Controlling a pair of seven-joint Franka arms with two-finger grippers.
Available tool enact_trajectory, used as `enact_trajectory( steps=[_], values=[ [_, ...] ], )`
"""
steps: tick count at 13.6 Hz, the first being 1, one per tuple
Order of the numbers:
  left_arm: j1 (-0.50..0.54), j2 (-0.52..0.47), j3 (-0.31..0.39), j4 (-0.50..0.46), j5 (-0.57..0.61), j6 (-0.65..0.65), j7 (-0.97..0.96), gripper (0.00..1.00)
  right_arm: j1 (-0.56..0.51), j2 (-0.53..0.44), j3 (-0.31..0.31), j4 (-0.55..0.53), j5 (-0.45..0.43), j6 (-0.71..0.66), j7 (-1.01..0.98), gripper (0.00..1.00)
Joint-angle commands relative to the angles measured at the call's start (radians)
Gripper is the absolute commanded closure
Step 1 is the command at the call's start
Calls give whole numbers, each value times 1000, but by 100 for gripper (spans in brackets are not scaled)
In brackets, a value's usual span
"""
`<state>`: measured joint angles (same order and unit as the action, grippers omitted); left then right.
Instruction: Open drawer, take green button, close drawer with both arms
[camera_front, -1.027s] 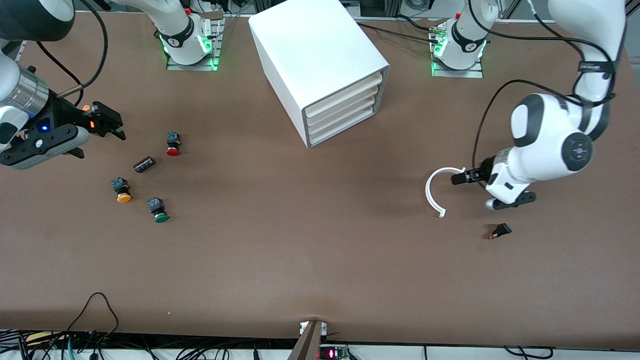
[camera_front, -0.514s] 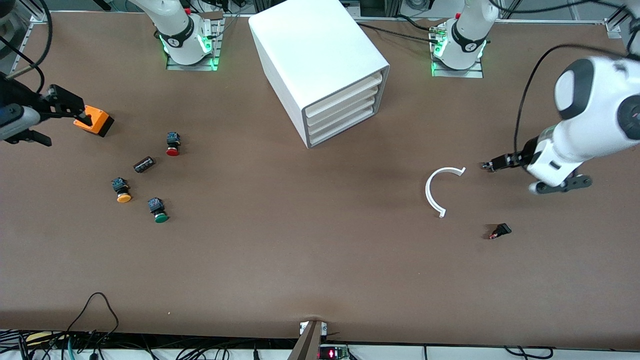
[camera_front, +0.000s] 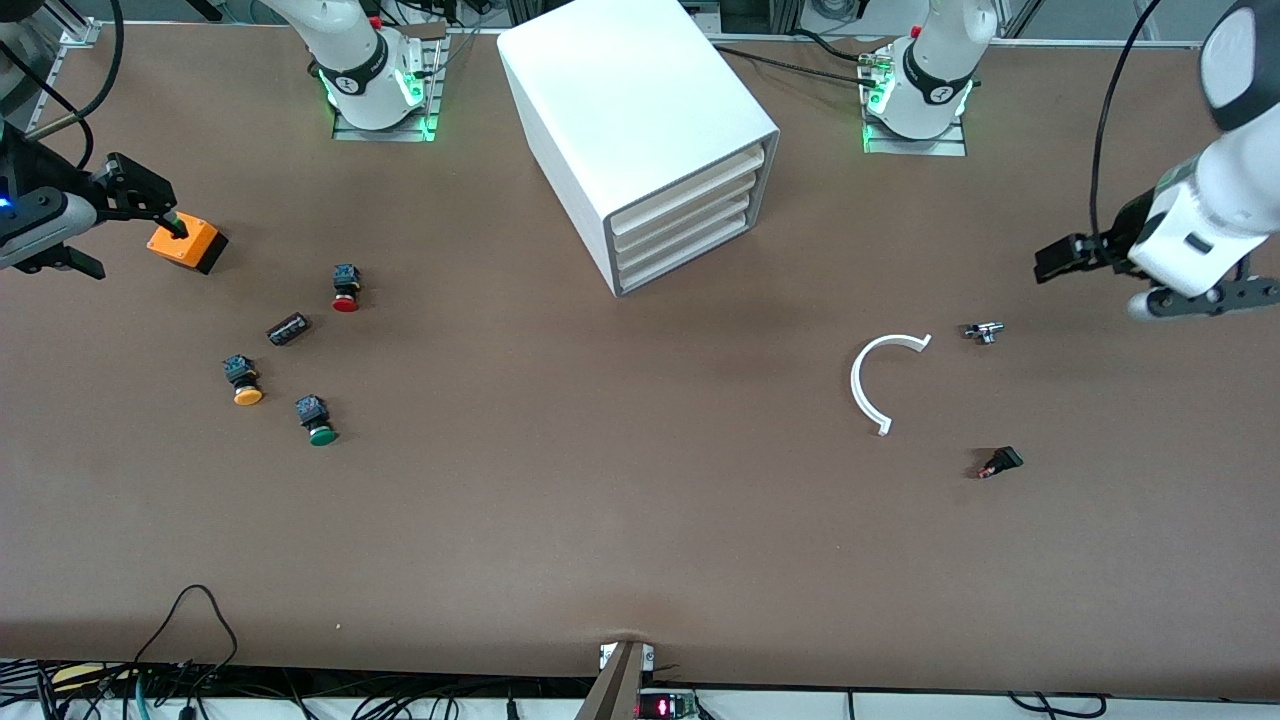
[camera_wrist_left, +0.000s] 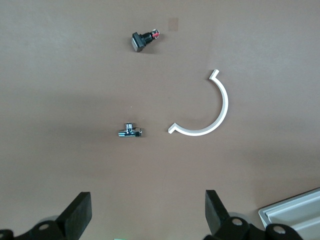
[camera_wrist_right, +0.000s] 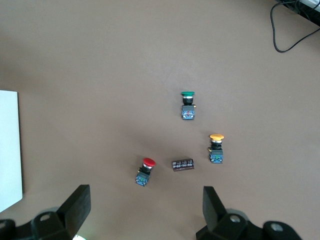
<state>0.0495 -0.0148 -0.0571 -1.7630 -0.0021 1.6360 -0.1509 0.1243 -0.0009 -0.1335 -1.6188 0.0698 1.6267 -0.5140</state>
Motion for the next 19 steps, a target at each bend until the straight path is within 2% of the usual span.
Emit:
enact_trajectory(
  steps=[1,7,10,17,19],
  values=[
    [1,-30,20,46,22,-44,36,0,-15,-39,35,-27,-19,-7,52,1],
    [12,-36,25,118,25,-88,76,0,-15,-53,51,-24,-45,-21,65,1],
    [12,-40,26,125,54,-94,151,0,-46,-51,107,-24,-64,-13,66,1],
    [12,-42,26,134,56,-90,153,0,-49,-45,95,-16,-64,-10,48,1],
    [12,-42,26,135,53,-88,145,0,-51,-47,72,-15,-65,-16,37,1]
  ],
)
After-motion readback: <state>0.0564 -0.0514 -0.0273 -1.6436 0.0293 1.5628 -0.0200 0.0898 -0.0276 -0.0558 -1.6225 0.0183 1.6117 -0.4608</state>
